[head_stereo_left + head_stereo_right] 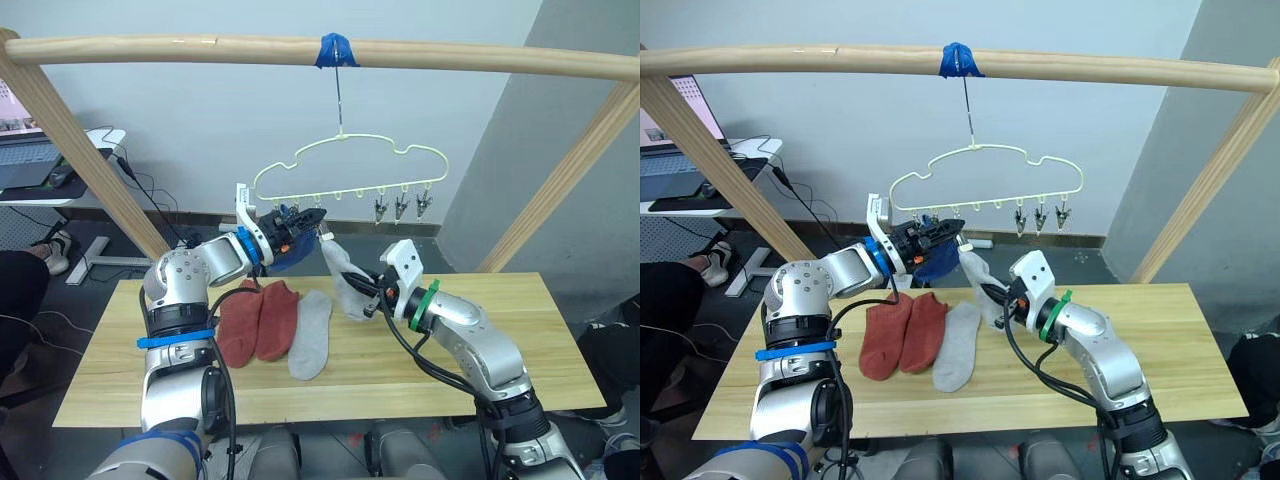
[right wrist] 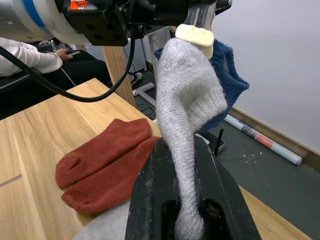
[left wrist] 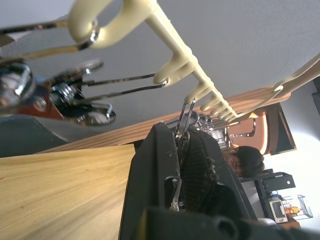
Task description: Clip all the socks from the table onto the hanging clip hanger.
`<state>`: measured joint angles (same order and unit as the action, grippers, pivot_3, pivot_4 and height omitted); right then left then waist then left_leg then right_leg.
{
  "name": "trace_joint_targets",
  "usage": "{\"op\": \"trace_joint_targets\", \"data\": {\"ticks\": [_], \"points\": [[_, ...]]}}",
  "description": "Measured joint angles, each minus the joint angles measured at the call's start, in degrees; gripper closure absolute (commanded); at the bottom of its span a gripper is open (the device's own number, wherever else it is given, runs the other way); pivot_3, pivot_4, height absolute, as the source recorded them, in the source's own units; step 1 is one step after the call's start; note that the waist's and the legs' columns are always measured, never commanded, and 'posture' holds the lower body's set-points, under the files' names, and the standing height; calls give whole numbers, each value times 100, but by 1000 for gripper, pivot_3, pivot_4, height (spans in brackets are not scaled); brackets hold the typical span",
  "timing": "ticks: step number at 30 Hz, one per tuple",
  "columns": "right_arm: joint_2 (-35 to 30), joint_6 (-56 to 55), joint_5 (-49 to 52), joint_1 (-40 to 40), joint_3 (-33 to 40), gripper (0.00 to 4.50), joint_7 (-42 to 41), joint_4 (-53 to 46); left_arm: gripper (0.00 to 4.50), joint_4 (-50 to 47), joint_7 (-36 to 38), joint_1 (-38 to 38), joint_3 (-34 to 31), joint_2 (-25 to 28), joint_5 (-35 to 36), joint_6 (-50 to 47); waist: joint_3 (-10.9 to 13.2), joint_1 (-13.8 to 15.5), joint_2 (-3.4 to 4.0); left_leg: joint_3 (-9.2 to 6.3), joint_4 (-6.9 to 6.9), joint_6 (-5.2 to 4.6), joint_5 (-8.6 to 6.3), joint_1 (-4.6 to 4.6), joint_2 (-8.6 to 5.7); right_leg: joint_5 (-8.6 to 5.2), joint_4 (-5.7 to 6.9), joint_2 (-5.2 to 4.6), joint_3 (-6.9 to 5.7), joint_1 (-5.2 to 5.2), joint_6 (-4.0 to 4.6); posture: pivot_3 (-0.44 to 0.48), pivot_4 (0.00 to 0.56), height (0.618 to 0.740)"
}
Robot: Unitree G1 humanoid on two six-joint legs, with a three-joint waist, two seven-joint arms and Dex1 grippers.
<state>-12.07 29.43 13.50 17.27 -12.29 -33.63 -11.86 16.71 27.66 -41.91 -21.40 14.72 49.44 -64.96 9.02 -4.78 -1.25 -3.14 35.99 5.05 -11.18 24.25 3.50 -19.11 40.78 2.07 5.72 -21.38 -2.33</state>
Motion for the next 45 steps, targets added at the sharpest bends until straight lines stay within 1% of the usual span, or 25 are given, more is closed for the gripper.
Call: {"op": "trace_joint_targets", "data": {"ticks": [10, 15, 17, 20, 26, 29, 30, 32, 33, 36, 39, 40, 43, 45], "points": [[189, -2, 3, 235, -13, 4442, 42, 165, 4331, -37, 5, 3, -2, -31, 34, -79, 0, 2, 0, 1, -2, 0, 0, 1, 0, 0, -1, 0, 0, -1, 0, -28, 118, 740], [208, -7, -1, 277, -14, 4442, 80, 217, 4331, -189, 161, 85, 147, 16, 9, -20, 0, -2, 0, 1, -3, 0, 0, 2, 0, 0, -2, 0, 1, -2, 0, -23, 119, 740], [209, -16, -1, 309, -13, 4500, 100, 259, 3606, -340, 268, 170, 294, 84, -62, 163, 0, -2, 0, 1, -3, 0, 0, 2, 0, 0, -2, 0, 1, -3, 0, -21, 120, 740], [210, -28, -4, 348, -14, 4500, 111, 337, 2767, -472, 410, 248, 378, 143, -123, 320, 0, 4, 0, 1, -3, 0, 0, 2, 0, 0, -2, 0, 2, -2, 0, -17, 122, 740], [224, -39, -66, 405, -14, 4500, 161, 461, 1034, -499, 396, 278, 311, 218, -103, 317, 0, 4, 0, 1, -3, 0, 0, 2, 0, 0, -3, 0, 1, -3, 0, -15, 125, 740], [228, -40, -96, 418, -8, 3645, 221, 597, 174, -788, 405, 485, 299, 445, -31, 234, 2, -7, 1, 3, -9, 0, 0, 2, 2, -1, -4, 0, 3, -5, 0, -11, 128, 740], [223, -40, -95, 421, -4, 3340, 232, 617, 0, -964, 435, 607, 313, 570, -23, 164, 2, -8, 0, 3, -12, 0, 0, 2, 3, -1, -5, 0, 3, -6, 1, -11, 128, 740], [210, -40, -94, 428, 5, 2711, 239, 666, 0, -1224, 471, 803, 349, 769, -9, 80, 3, 1, 0, 2, -14, 0, 0, 2, 3, -2, -6, 0, 2, -6, 3, 1, 131, 740], [188, -40, -92, 429, 10, 2310, 238, 695, 0, -1388, 539, 933, 425, 921, -11, 31, 4, 4, 0, 2, -14, 0, 0, 2, 3, -2, -7, 0, 2, -6, 3, 5, 131, 740], [74, -40, -89, 406, 64, 1302, 230, 740, 0, -1715, 600, 1144, 582, 1108, -18, 11, 6, 37, -1, 2, -12, 0, 0, 3, 2, -2, -8, -1, 2, -5, 3, 12, 132, 740], [-66, -39, -85, 328, 164, 262, 224, 737, 0, -1960, 657, 1309, 775, 1175, -178, 199, 7, 87, 1, 4, -11, 0, 0, 3, 1, -2, -11, -2, 4, -4, 3, 17, 133, 740], [-159, -39, -96, 259, 228, 16, 250, 706, 0, -2074, 571, 1394, 877, 1143, -359, 422, 8, 120, 1, 6, -12, 0, 0, 3, 1, -2, -14, -2, 5, -4, 4, 17, 133, 740], [-306, -16, -92, 123, 365, 16, 280, 581, 0, -2342, 407, 1698, 1131, 1128, -828, 941, 10, 161, 4, 9, -16, -1, -1, 4, 2, -3, -19, -2, 10, -6, 5, 17, 133, 740], [-362, 48, -65, 66, 504, 16, 350, 317, 0, -2608, 164, 1975, 1375, 1040, -1407, 1661, 12, 164, 5, 11, -24, -1, -1, 5, 3, -3, -26, -2, 12, -7, 6, 19, 139, 740]]}}
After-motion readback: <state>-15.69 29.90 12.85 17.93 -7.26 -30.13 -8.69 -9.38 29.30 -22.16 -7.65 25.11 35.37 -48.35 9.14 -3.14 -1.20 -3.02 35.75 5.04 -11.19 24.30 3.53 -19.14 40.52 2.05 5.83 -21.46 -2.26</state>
